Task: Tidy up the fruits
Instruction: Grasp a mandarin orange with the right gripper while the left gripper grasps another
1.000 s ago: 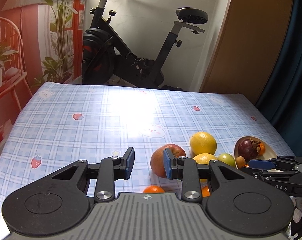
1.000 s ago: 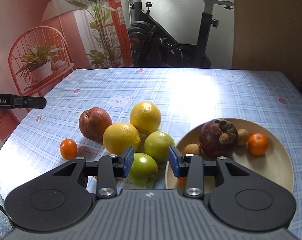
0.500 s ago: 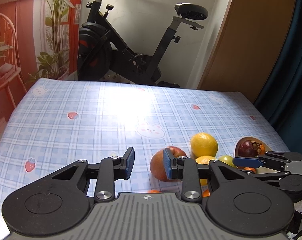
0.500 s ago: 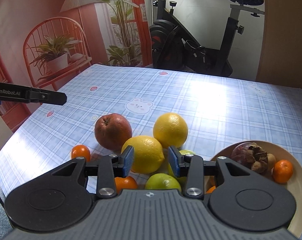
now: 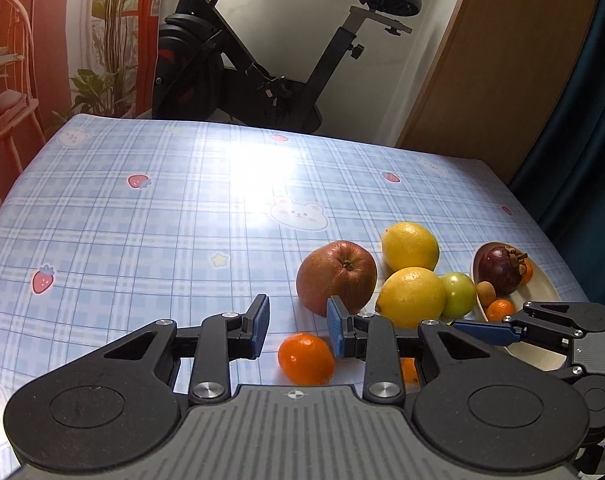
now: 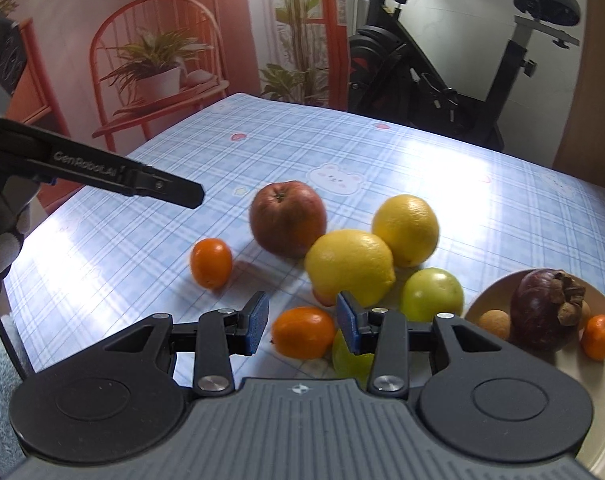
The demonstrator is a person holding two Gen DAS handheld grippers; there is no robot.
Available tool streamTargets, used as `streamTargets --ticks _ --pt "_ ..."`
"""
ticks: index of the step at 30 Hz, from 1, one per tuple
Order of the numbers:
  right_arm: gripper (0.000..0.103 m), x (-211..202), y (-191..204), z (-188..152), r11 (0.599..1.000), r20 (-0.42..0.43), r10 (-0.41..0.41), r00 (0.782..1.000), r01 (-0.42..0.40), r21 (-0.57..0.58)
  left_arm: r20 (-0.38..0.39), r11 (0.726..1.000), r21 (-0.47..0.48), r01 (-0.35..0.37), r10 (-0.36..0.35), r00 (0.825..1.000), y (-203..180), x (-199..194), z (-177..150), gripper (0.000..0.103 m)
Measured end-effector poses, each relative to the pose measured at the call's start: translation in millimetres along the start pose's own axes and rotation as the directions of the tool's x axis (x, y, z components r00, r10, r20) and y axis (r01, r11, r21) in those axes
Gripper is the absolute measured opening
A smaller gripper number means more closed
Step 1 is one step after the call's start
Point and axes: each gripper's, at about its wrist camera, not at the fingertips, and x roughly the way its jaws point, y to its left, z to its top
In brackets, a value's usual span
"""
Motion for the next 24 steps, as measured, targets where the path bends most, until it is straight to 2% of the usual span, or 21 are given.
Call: streamTargets --ticks 5,9,19,24 --pt "0.041 7 4 -4 1.0 -0.02 -0.016 1.0 0.015 -0.025 -0.012 1.0 -0.004 0.005 -0.005 1.0 0 3 -3 0.033" --pt "0.045 12 12 -2 0.993 -0.039 -0.036 0.999 0.031 -0.115 -0.027 1.0 -0.016 0.014 -0.014 1.0 2 6 -7 0.033" --pt "0.045 30 34 -12 0.924 -0.075 -0.131 0.989 0.094 -0.371 -0.046 0.999 -0.027 0.03 -0.031 0.998 6 10 -15 0.034" --pt "0.045 38 35 -14 0.909 -0.079 -0.163 0.983 0.118 -0.4 -0.059 0.999 -0.031 0.037 -0.039 0.997 7 12 -17 0.034"
